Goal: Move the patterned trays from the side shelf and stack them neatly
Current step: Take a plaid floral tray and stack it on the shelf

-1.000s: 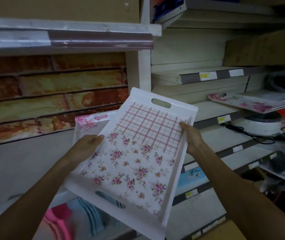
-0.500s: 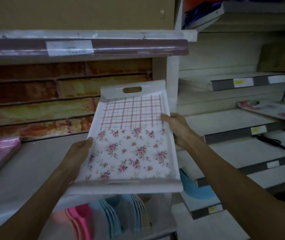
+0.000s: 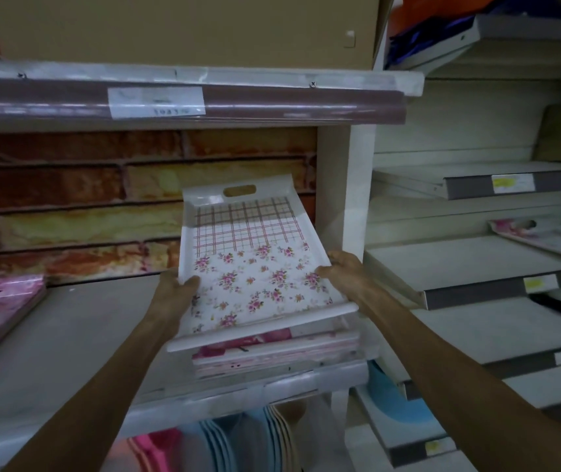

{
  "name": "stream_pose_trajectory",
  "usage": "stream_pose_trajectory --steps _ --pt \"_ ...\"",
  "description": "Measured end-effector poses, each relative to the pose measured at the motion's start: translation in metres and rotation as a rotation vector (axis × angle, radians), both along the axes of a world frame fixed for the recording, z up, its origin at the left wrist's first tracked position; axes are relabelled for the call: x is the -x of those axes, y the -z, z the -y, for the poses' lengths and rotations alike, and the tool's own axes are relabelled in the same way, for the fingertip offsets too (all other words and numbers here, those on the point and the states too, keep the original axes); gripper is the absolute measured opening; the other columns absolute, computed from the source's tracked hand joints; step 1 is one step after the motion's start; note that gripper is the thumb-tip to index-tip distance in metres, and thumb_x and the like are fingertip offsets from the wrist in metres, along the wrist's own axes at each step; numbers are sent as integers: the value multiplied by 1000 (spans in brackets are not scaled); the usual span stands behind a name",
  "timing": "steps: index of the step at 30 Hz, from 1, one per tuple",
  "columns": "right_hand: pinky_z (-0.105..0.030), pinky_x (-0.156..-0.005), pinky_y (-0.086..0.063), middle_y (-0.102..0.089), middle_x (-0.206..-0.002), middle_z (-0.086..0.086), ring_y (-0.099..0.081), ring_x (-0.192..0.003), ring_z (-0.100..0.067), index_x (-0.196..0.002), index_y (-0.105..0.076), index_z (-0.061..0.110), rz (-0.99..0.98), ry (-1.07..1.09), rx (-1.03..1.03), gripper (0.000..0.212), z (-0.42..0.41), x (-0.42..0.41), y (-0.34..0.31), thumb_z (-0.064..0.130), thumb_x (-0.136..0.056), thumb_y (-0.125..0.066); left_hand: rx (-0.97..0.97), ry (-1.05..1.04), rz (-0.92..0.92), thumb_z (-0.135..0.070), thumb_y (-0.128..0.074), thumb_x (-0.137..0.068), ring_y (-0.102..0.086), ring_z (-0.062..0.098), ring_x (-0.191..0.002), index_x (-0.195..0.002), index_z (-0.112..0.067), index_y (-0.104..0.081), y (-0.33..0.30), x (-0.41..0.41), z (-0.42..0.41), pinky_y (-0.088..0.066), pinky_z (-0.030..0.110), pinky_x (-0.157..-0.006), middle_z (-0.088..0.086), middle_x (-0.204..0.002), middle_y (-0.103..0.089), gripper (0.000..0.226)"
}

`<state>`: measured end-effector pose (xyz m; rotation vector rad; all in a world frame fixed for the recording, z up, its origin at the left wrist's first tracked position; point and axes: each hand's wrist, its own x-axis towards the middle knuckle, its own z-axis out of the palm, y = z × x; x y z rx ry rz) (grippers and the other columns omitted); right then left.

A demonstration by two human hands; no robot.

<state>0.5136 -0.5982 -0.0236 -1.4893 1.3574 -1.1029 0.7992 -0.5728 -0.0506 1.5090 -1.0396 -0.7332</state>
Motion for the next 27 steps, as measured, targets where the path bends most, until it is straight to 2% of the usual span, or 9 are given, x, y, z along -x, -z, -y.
stream_pose_trajectory --steps 1,5,7,10,12,19,22,27 --pt "-9 -51 -47 -63 -112 -6 -60 -86 -15 -127 -58 4 -16 8 3 36 4 0 3 0 -92 -58 -1 -2 38 -12 -54 -95 -56 17 -73 -129 0 -42 0 0 2 -45 31 -59 20 -106 -59 38" --pt "-25 -80 -49 -65 -119 -8 -61 -99 -21 -128 -59 6 -72 20 -18 37 17 1 24 1 -91 -57 -7 -2 158 -13 -53 -95 -57 21 -75 -129 -5 -42 9 1 8 -42 29 -56 15 -106 -60 36" --pt "-27 -85 -48 -64 -124 -10 -61 -103 -22 -129 -59 6 -106 21 -37 38 23 3 37 2 -91 -57 -18 -4 211 -14 -52 -95 -58 25 -82 -131 -5 -45 18 1 12 -43 30 -61 16 -111 -62 37" --pt "-25 -91 -45 -64 -126 -10 -59 -104 -19 -130 -59 6 -140 25 -62 38 31 7 54 4 -91 -58 -47 4 298 -12 -49 -96 -55 22 -82 -131 -3 -48 31 4 15 -40 27 -60 16 -113 -62 36" --pt "-28 -96 -47 -65 -125 -11 -61 -108 -22 -129 -60 6 -135 32 -88 38 34 9 63 4 -91 -59 -62 14 348 -11 -49 -96 -53 22 -84 -131 0 -48 38 6 18 -40 29 -70 19 -117 -61 37" --pt "-31 -97 -49 -66 -111 -7 -62 -104 -22 -121 -64 6 -135 25 -103 33 42 13 72 1 -89 -57 -87 27 356 -8 -50 -96 -53 22 -85 -126 2 -55 50 8 25 -38 28 -74 23 -118 -64 33" --pt "-38 -100 -50 -69 -116 -7 -64 -105 -22 -120 -66 10 -160 26 -92 32 41 16 77 7 -89 -59 -80 31 378 -6 -51 -95 -53 21 -85 -124 4 -57 53 10 26 -38 27 -74 23 -117 -64 31" --pt "-38 -100 -50 -69 -117 -6 -64 -105 -22 -120 -66 12 -165 17 -90 32 43 17 82 10 -89 -61 -78 19 401 -6 -50 -95 -56 23 -86 -122 5 -59 59 9 25 -38 25 -74 23 -116 -65 30"
